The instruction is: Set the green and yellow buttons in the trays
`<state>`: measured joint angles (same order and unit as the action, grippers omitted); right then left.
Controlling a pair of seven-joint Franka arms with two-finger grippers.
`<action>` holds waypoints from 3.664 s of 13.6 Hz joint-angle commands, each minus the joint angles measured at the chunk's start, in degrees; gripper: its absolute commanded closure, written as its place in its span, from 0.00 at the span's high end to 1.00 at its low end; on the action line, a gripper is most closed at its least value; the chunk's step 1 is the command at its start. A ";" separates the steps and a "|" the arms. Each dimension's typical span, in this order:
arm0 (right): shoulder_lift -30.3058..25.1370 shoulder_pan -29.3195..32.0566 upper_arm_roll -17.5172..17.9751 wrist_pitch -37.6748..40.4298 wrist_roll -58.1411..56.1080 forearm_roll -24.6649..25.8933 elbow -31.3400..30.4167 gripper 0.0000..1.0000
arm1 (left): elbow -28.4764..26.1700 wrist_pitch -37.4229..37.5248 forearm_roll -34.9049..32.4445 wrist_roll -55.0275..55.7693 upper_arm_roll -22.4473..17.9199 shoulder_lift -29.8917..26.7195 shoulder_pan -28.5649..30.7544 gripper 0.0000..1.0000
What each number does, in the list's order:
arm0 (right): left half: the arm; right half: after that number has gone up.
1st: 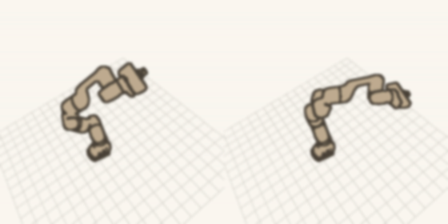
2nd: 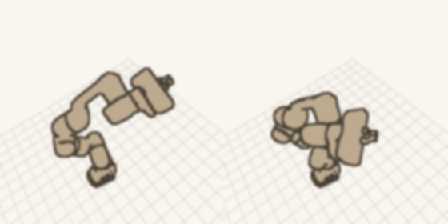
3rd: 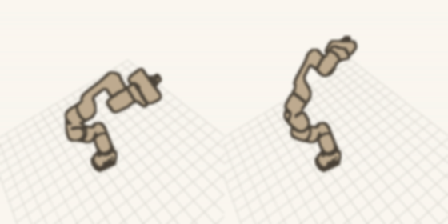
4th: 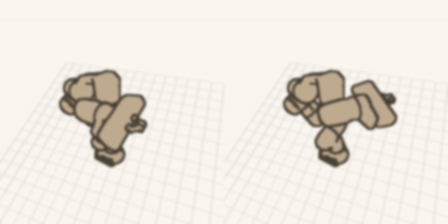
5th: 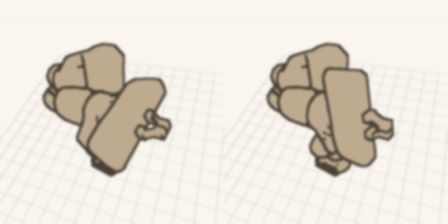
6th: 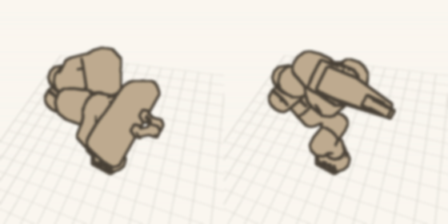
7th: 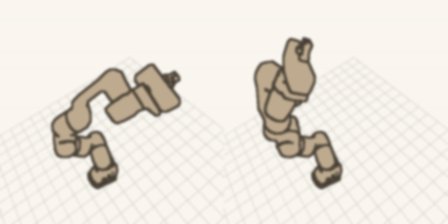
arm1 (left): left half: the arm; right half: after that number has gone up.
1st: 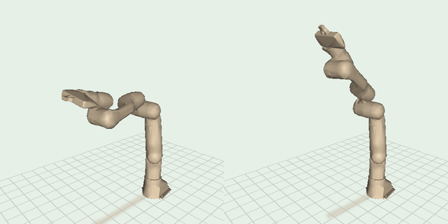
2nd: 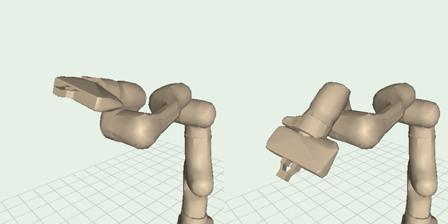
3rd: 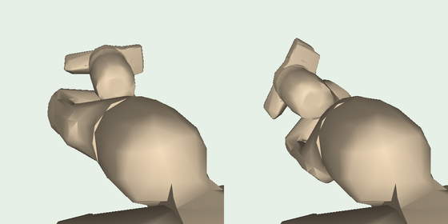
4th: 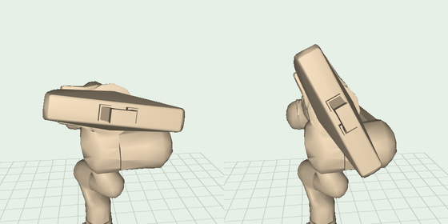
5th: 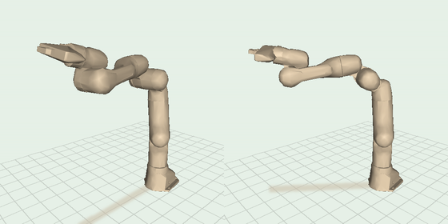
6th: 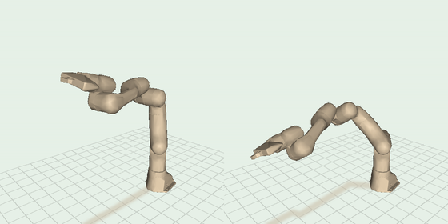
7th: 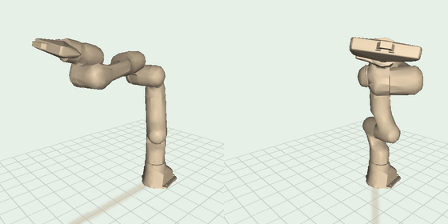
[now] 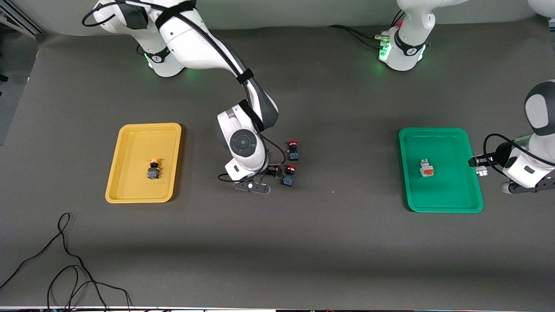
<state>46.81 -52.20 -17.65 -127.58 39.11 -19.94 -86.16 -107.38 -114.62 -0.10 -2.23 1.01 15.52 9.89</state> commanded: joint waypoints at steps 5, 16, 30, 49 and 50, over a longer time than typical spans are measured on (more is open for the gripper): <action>-0.66 -4.75 -0.37 -8.65 0.10 -2.13 -10.43 0.61 | -12.60 -22.12 -3.50 -4.36 0.83 8.29 2.24 0.12; -16.82 -3.43 -11.77 13.81 -14.63 -2.30 -10.35 0.00 | 5.21 7.88 -2.71 -9.98 1.27 1.10 3.64 1.00; -20.89 -2.74 -43.88 -3.60 -68.89 -2.91 -39.42 0.00 | 14.39 27.61 0.37 -2.45 1.36 -14.19 -6.09 1.00; -11.55 4.48 -38.86 -3.40 -92.37 -31.31 -38.03 1.00 | 16.06 28.41 0.54 1.44 -0.49 -14.64 -14.20 1.00; -12.95 4.30 -40.95 -1.64 -92.29 -29.82 -37.77 1.00 | 16.06 28.14 0.54 2.57 -0.49 -14.73 -14.02 1.00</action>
<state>37.59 -47.33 -55.47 -132.31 -51.74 -50.63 -124.00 -91.63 -86.30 0.07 -1.84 1.78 1.44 -2.88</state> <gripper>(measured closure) 0.031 0.000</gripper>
